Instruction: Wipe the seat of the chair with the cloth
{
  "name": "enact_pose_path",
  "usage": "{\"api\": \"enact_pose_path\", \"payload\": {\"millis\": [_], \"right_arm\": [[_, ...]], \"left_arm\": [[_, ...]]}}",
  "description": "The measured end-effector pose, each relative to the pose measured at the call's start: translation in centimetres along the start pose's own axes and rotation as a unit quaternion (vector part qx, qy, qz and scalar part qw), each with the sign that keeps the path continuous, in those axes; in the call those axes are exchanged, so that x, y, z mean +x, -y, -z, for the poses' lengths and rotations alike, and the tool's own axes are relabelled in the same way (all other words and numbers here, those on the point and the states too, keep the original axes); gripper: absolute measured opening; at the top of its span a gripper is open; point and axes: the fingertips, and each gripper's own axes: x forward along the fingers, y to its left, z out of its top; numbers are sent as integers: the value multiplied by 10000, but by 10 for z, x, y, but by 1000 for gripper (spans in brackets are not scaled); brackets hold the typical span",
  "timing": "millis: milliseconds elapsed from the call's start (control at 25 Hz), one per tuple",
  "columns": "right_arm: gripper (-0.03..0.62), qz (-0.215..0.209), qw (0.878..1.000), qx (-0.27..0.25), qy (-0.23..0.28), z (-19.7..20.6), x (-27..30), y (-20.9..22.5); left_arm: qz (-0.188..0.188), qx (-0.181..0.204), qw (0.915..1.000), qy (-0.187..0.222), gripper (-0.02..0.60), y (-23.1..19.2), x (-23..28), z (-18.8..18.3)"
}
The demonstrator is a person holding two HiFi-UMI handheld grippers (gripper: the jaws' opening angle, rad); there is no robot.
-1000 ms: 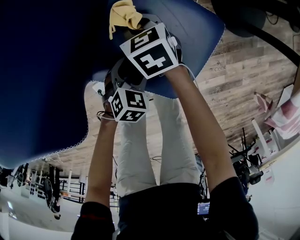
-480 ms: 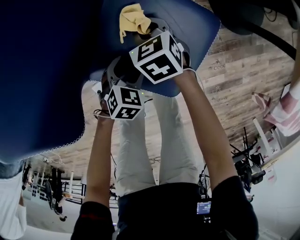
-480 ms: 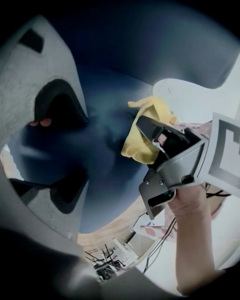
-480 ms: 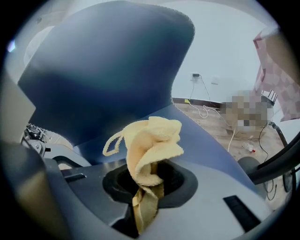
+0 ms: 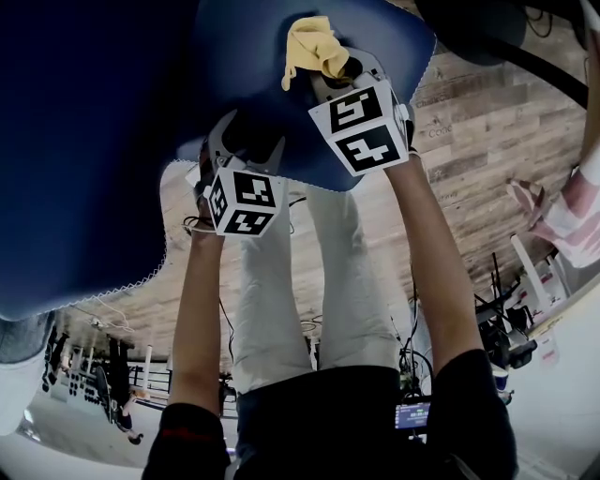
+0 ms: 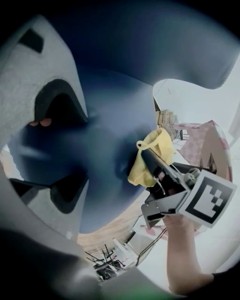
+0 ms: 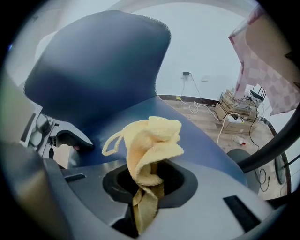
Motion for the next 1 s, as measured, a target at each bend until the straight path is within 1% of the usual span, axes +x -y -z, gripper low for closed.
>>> {"api": "enact_pose_path", "payload": {"millis": [120,520,1000], "right_arm": [[72,67,10000,50,-45,13,-10,15],[72,578,9960,671,-149,58,-41,59],[75,947,9880,1182,-290,95,-65,83]], "left_arm": [[10,5,10000,12,347,0,0,-1],[20,2,10000,-8,347,0,-1,0],[41,-2,10000,26,347,3,1,1]]}}
